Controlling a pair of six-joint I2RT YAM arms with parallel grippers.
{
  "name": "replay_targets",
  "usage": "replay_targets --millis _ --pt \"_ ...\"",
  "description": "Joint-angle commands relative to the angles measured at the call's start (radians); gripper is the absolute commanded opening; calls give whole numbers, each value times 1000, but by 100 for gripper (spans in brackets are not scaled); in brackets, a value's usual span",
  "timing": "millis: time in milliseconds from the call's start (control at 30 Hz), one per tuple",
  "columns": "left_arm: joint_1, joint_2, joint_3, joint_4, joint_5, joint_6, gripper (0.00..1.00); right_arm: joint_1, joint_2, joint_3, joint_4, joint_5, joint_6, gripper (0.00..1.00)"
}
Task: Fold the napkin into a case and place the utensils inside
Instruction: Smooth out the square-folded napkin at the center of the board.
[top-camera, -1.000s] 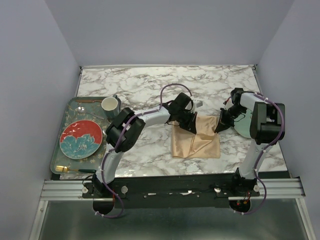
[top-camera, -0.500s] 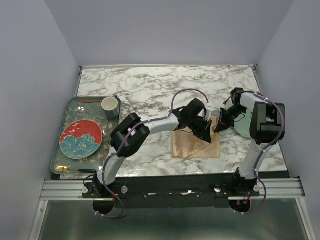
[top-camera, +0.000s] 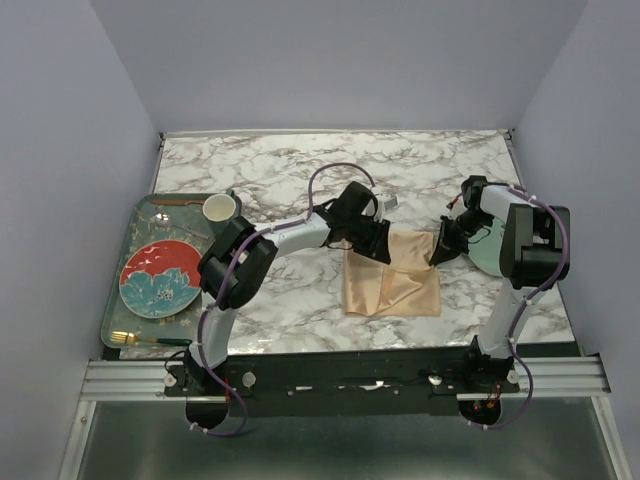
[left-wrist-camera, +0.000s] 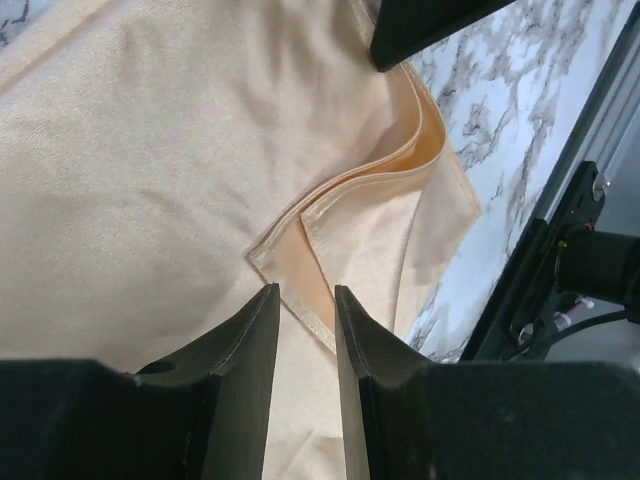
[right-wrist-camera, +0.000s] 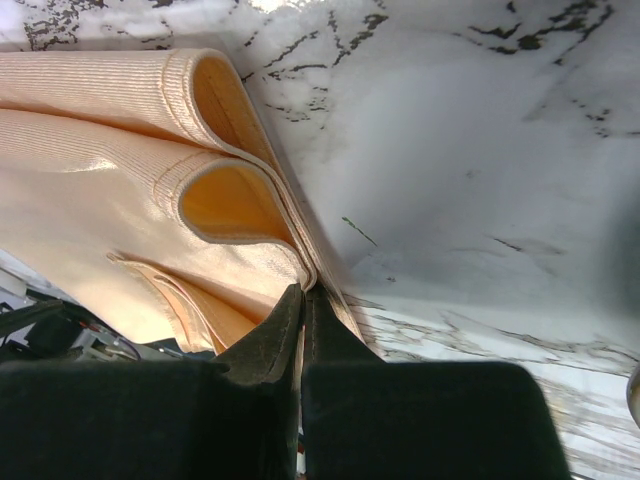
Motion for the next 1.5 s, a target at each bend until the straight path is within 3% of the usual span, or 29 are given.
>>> replay_targets --millis 0,867,1067,1300,1467 --pt "-12 13 17 -51 -67 13 38 -5 22 17 5 43 -9 9" --pt "-25 136 108 -61 -65 -17 36 -6 37 8 8 55 -3 9" --pt "-44 142 117 -43 -36 -30 26 -5 39 2 12 58 -3 9" --pt "-55 130 102 18 13 -67 0 -5 42 -1 16 61 -3 9" --pt "-85 142 116 49 67 -92 0 -5 48 0 19 61 -2 8"
